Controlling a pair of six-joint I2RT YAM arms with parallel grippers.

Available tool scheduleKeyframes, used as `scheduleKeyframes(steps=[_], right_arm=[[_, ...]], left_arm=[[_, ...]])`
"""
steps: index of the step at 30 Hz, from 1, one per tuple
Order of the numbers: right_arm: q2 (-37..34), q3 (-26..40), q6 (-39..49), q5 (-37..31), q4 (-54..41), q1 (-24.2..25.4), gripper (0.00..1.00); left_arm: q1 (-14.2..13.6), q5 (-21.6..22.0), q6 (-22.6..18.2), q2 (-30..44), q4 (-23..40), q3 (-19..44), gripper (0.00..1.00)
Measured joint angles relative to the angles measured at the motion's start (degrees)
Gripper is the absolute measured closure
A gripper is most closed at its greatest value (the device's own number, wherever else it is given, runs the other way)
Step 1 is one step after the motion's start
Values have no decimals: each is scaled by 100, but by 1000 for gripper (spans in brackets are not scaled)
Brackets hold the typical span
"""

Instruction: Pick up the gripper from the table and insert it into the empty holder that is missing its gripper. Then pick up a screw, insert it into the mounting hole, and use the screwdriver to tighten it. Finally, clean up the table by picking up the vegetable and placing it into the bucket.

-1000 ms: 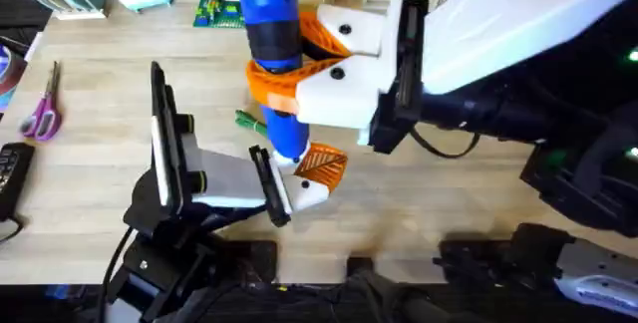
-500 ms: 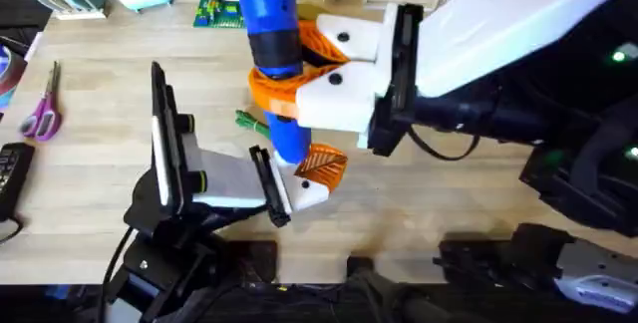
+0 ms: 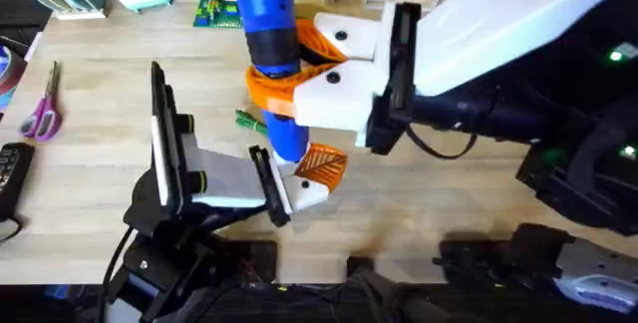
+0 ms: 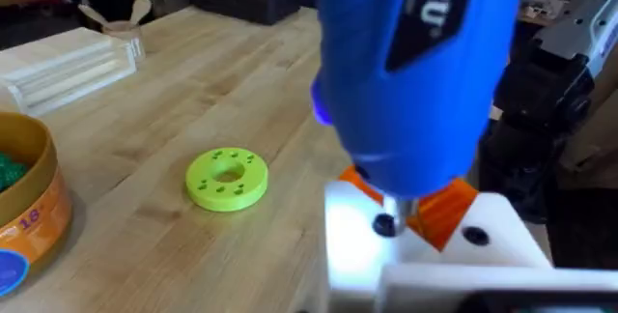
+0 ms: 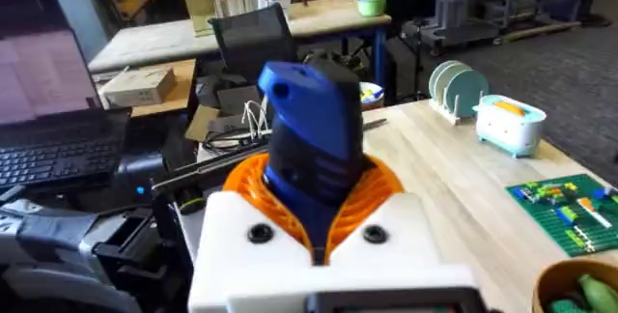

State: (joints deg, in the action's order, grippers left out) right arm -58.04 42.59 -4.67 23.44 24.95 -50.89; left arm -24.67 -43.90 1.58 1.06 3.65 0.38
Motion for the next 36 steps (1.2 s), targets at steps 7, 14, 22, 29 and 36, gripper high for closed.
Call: scheduleKeyframes(steps=[7, 14, 22, 29, 36], right_arm=[[107, 0, 15, -1, 77, 92, 975], [122, 0, 17, -2, 12, 146, 975], [8, 0, -26, -2, 30, 146, 975], [-11, 0, -98, 0, 156, 146, 975], [-11, 0, -162, 2, 161, 146, 975]], left_arm=[[0, -1, 0, 0, -1, 0, 995], [0, -2, 0, 0, -1, 0, 995], [0, 0, 0, 0, -1, 0, 995], [0, 0, 0, 0, -1, 0, 995], [0, 0, 0, 0, -1, 0, 995]])
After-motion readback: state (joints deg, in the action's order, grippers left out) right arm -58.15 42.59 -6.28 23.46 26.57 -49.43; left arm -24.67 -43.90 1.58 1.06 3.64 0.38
